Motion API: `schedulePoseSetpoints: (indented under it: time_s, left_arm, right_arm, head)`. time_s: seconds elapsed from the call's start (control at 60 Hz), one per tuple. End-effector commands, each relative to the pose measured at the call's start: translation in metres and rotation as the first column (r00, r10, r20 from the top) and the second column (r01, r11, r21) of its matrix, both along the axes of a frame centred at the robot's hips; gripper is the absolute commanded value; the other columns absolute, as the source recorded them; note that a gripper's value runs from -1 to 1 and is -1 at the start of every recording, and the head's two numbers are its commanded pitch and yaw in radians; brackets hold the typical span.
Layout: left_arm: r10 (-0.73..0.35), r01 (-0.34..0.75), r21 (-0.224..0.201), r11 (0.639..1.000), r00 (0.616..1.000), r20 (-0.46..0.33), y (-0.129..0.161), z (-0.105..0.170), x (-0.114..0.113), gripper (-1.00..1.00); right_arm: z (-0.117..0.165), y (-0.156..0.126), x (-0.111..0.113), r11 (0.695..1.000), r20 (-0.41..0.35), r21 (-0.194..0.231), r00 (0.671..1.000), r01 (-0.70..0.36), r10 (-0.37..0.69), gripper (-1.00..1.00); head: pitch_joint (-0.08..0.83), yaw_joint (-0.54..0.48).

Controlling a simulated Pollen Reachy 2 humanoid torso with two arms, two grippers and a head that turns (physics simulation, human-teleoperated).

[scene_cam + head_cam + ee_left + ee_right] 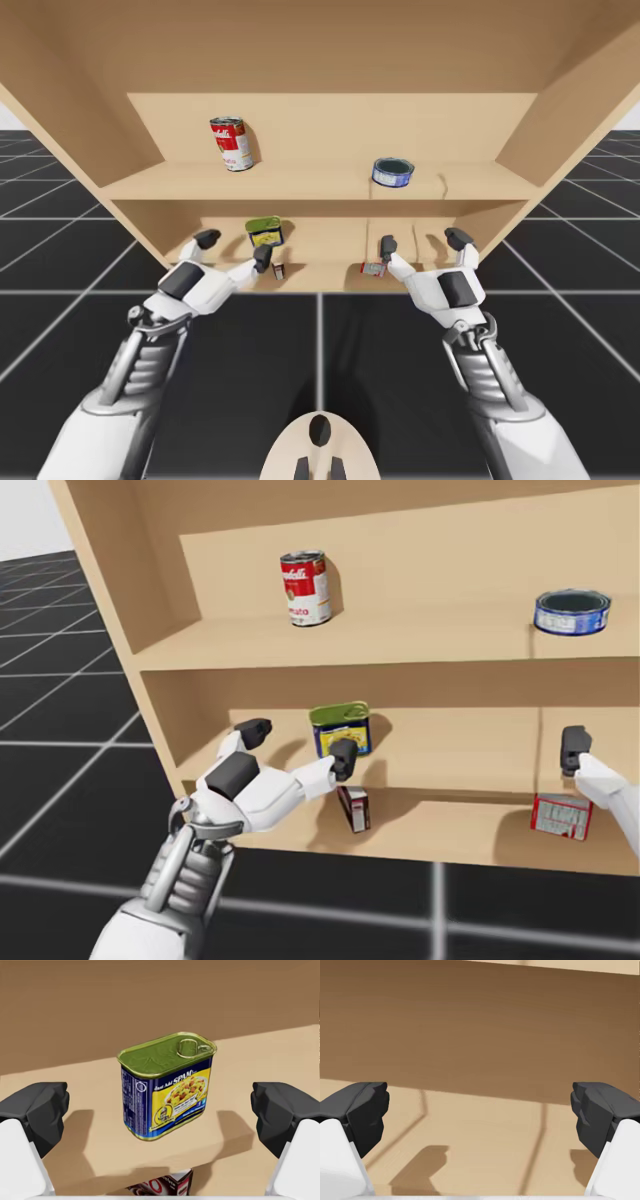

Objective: Look through the shelves, find the meat can, and take it.

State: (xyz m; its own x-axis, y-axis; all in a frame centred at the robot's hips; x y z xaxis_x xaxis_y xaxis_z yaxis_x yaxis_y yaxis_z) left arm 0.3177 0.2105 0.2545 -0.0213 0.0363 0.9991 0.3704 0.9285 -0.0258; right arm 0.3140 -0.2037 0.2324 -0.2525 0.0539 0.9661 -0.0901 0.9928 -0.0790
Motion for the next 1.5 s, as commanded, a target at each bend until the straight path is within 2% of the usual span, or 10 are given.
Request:
schedulePoseSetpoints:
  time_s: [0.017, 0.3, 0.45, 0.683, 0.7, 0.717, 0.733, 0.783, 1.117, 1.5]
  left_arm:
    - [-0.034, 0.034, -0.003, 0.999, 0.998, -0.057, -0.002, -0.004, 0.029, -1.00]
    - [-0.079, 0.077, -0.020, 0.997, 0.989, -0.121, -0.001, -0.018, 0.075, -1.00]
    - [-0.123, 0.119, -0.037, 0.992, 0.982, -0.143, -0.007, -0.023, 0.082, -1.00]
    - [-0.163, 0.161, -0.020, 0.987, 0.978, -0.129, -0.018, -0.025, 0.089, -0.98]
    - [-0.160, 0.160, -0.017, 0.987, 0.979, -0.129, -0.019, -0.025, 0.089, -0.77]
    - [-0.156, 0.155, -0.020, 0.988, 0.979, -0.129, -0.019, -0.025, 0.089, -0.30]
    - [-0.157, 0.155, -0.029, 0.987, 0.979, -0.132, -0.019, -0.026, 0.090, 0.57]
    - [-0.160, 0.157, -0.033, 0.987, 0.979, -0.129, -0.020, -0.026, 0.090, 0.98]
    - [-0.167, 0.165, -0.051, 0.985, 0.985, -0.039, -0.017, -0.011, 0.074, 1.00]
    - [-0.132, 0.138, -0.044, 0.989, 0.984, 0.118, -0.001, 0.030, 0.033, 1.00]
  right_arm:
    - [-0.001, 0.003, 0.000, 1.000, -0.001, 0.011, 1.000, 0.003, -0.003, -1.00]
    - [-0.002, 0.002, 0.001, 1.000, 0.001, 0.008, 1.000, 0.006, -0.006, -1.00]
    - [-0.002, 0.002, 0.001, 1.000, 0.003, 0.007, 1.000, 0.007, -0.007, -1.00]
    - [-0.002, 0.000, 0.001, 1.000, 0.003, 0.007, 1.000, 0.007, -0.007, -1.00]
    - [-0.002, 0.000, 0.002, 1.000, 0.003, 0.006, 1.000, 0.007, -0.007, -1.00]
    - [-0.002, 0.000, 0.002, 1.000, 0.003, 0.006, 1.000, 0.007, -0.007, -1.00]
    - [-0.002, 0.000, 0.002, 1.000, 0.003, 0.006, 1.000, 0.007, -0.007, -1.00]
    - [-0.002, 0.000, 0.002, 1.000, 0.002, 0.006, 1.000, 0.006, -0.006, -1.00]
    - [-0.002, 0.000, 0.002, 1.000, 0.000, 0.012, 1.000, 0.005, -0.005, -1.00]
    - [-0.001, -0.001, 0.002, 1.000, 0.001, 0.015, 1.000, 0.005, -0.005, -1.00]
  head:
    - [0.410, 0.25]
    - [0.416, 0.26]
    - [0.420, 0.26]
    - [0.420, 0.26]
    - [0.420, 0.26]
    - [0.421, 0.26]
    - [0.421, 0.26]
    - [0.420, 0.26]
    - [0.421, 0.26]
    - [0.417, 0.25]
